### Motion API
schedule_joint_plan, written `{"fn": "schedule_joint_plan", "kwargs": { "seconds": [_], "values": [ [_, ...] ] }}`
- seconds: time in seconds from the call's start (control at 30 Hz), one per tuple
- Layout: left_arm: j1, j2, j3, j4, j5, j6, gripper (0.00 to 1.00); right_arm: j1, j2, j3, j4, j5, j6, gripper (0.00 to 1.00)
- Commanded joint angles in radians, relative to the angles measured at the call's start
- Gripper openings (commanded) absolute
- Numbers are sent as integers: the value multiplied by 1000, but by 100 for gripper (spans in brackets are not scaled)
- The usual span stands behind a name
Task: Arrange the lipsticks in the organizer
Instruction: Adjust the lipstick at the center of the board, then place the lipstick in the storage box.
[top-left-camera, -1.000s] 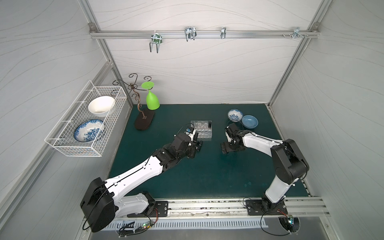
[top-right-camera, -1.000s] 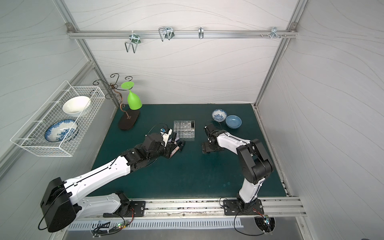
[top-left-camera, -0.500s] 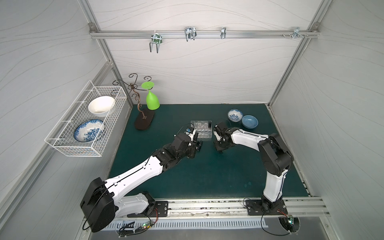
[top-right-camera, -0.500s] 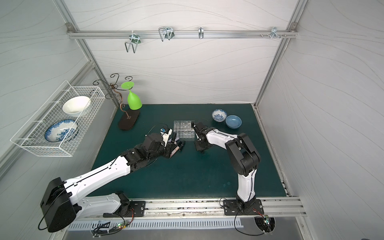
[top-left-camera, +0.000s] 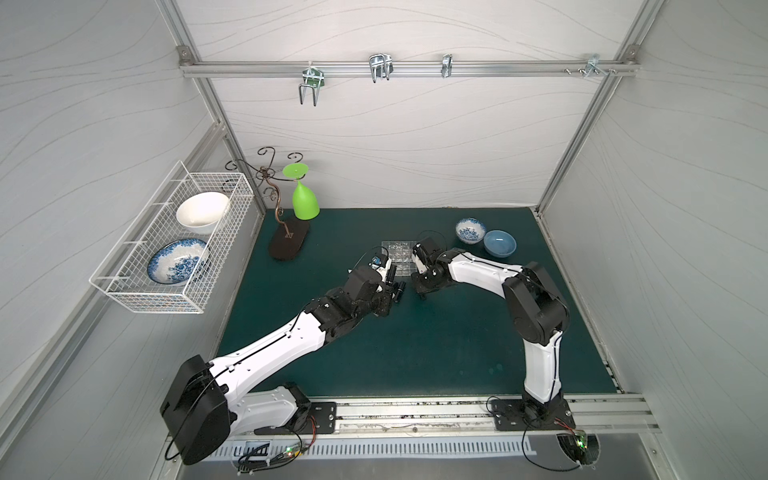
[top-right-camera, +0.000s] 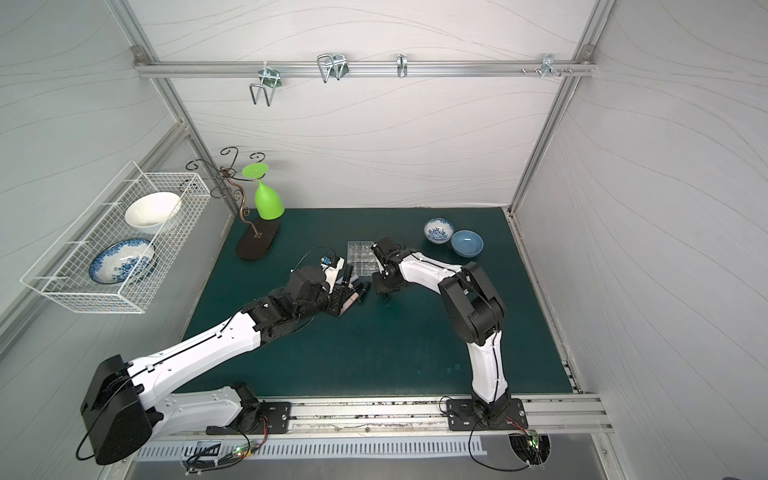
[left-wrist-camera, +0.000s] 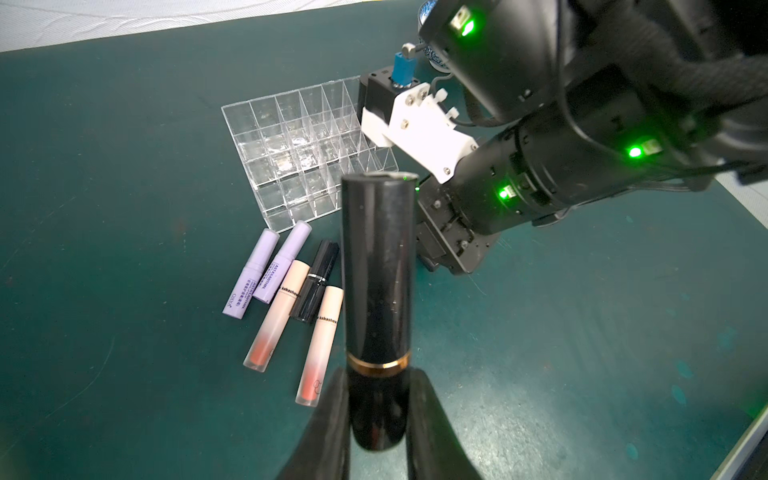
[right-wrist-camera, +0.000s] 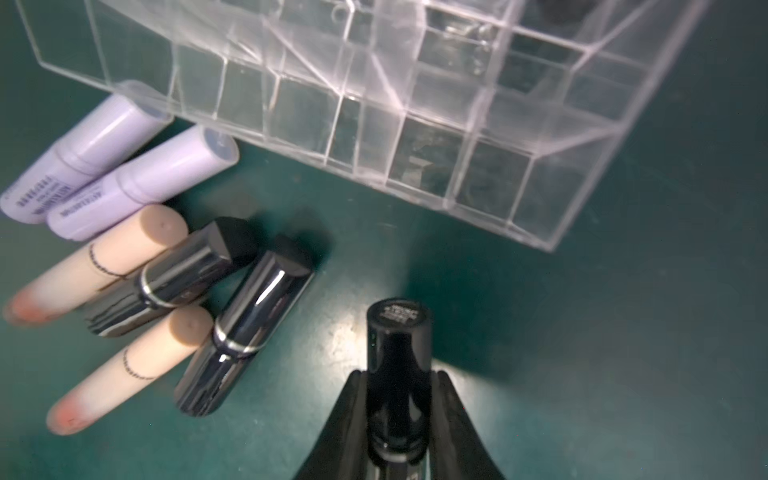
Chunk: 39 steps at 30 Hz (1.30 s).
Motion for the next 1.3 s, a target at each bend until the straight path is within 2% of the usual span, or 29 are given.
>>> {"fn": "schedule_joint_plan", "kwargs": {
  "seconds": [0.0, 0.03, 0.17, 0.33, 0.47, 0.57, 0.73, 0.83, 0.93, 1.27],
  "values": [
    [3, -17, 15, 40, 2, 6, 6, 1, 32, 1, 23, -53, 20, 46],
    [3, -15, 16, 40, 6, 6, 6, 1, 30, -1, 27, -56, 21, 53],
    [3, -19, 17, 37, 7, 8, 6, -6, -59, -43, 33, -31, 16, 67],
    [18, -31, 9, 52, 78, 9, 5, -22, -291, -135, 22, -55, -1, 73],
    [39, -63, 5, 78, 235, 13, 5, -60, -482, -165, -44, -190, -43, 73],
    [41, -87, 14, 86, 381, 34, 5, -131, -596, -169, -78, -403, -46, 72],
    [41, -88, 51, 84, 601, 30, 5, -226, -672, -159, -54, -712, -18, 68],
    [41, -74, 76, 82, 719, 8, 5, -228, -673, -158, -17, -825, -21, 66],
    [40, -62, 104, 62, 790, -2, 5, -211, -670, -150, -24, -867, -43, 62],
    [41, -34, 106, 52, 820, 8, 5, -172, -742, -209, 2, -949, -68, 57]
  ]
}}
